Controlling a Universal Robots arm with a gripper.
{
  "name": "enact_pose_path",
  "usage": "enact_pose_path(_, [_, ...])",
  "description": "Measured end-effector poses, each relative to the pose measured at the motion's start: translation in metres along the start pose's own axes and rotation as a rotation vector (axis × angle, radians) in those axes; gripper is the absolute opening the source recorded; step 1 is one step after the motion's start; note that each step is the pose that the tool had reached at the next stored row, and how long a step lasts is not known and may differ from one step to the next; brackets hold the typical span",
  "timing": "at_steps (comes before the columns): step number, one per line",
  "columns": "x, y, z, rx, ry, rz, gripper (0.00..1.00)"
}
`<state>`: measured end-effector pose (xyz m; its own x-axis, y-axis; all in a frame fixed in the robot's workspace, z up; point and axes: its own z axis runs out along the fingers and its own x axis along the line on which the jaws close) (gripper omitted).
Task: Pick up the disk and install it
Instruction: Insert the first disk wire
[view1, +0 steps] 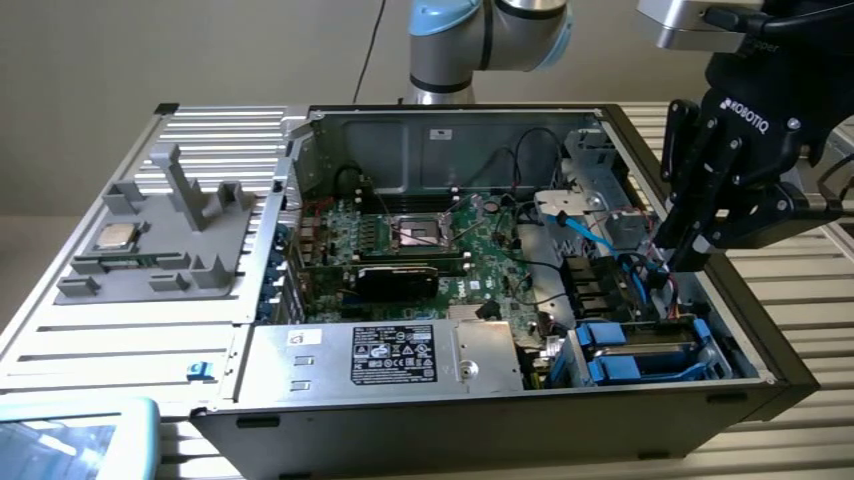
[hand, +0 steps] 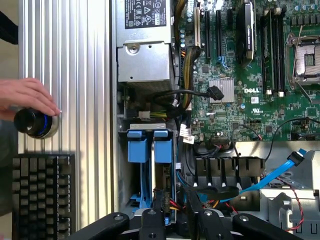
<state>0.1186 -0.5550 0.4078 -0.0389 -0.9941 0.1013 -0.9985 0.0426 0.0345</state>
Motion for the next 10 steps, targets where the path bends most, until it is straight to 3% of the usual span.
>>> enact_pose_path(10, [-0.0005,0.0002,-0.0001,0.0,0.0006,0.0,0.31])
